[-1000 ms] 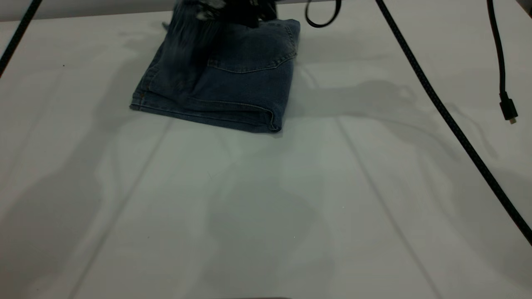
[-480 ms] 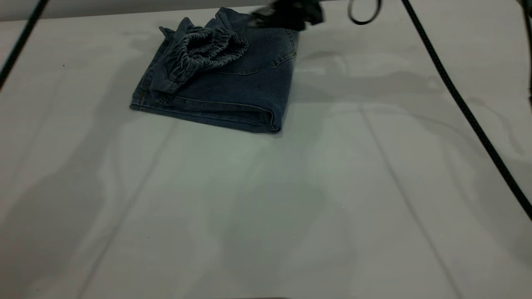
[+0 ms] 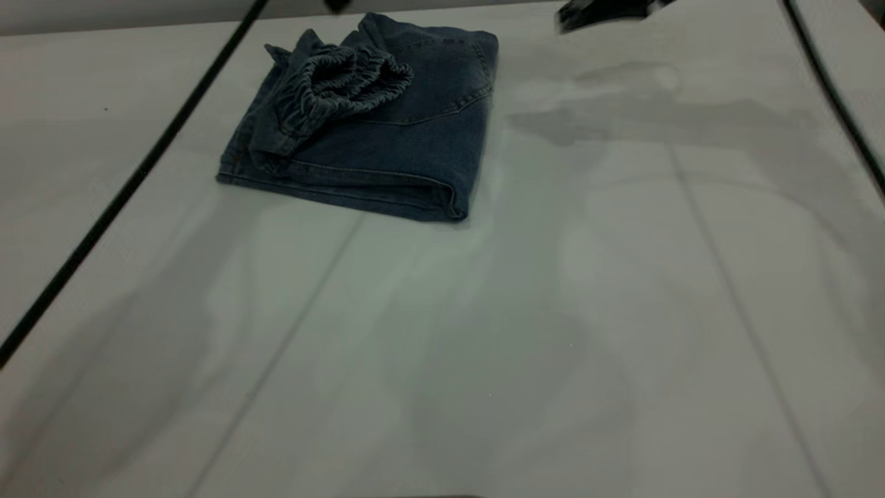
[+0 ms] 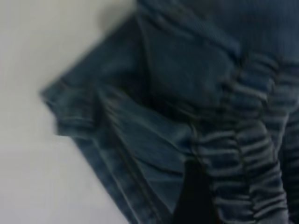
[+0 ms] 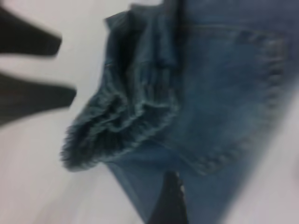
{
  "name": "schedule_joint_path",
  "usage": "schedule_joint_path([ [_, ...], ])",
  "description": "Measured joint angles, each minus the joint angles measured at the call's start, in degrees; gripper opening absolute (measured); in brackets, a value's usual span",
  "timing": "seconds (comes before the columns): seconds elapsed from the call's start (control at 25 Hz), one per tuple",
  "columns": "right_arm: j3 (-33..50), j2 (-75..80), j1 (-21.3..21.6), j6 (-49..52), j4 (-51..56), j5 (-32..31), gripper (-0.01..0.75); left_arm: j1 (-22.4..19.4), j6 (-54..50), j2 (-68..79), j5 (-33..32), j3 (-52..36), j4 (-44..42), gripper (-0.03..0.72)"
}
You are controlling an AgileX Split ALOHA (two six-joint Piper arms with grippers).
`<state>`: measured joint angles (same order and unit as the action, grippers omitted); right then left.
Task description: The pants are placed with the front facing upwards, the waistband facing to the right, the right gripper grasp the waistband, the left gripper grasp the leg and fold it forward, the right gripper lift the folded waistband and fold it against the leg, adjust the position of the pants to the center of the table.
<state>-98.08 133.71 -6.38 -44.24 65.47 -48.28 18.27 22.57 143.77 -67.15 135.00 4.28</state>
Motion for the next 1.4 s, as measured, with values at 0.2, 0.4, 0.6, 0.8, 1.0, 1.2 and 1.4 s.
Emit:
schedule_joint_path([
  [0.2, 0.0, -4.2, 1.2, 8.5, -11.0, -0.7, 0.566, 0.2, 7.2, 3.0, 0.0, -1.6, 0.0, 0.482],
  [0.4, 0.0, -5.7, 1.2, 10.2, -13.9, -3.5, 0.566, 0.4, 19.4, 9.3, 0.1, -1.9, 0.0, 0.482],
  [0.6, 0.0, -5.8, 1.2, 10.3, -14.1, -4.9, 0.566, 2.1, 16.5, 11.0, 0.0, -0.7, -2.0, 0.482],
  [0.8, 0.0, -5.8, 1.2, 10.3, -14.1, -4.6, 0.566, 5.7, 5.3, 10.9, 0.1, -0.6, -6.6, 0.483],
  [1.0, 0.0, -5.8, 1.2, 10.3, -14.1, -4.4, 0.566, 9.9, -3.2, 10.0, 0.0, -1.0, -4.8, 0.483],
  [1.2, 0.0, -5.8, 1.2, 10.3, -14.1, -3.7, 0.566, 12.9, -8.3, 8.8, 0.0, -1.5, -1.5, 0.483],
  [1.4, 0.0, -5.8, 1.3, 10.3, -14.0, -3.2, 0.566, 13.6, -9.0, 7.6, 0.0, -1.9, -1.8, 0.483],
])
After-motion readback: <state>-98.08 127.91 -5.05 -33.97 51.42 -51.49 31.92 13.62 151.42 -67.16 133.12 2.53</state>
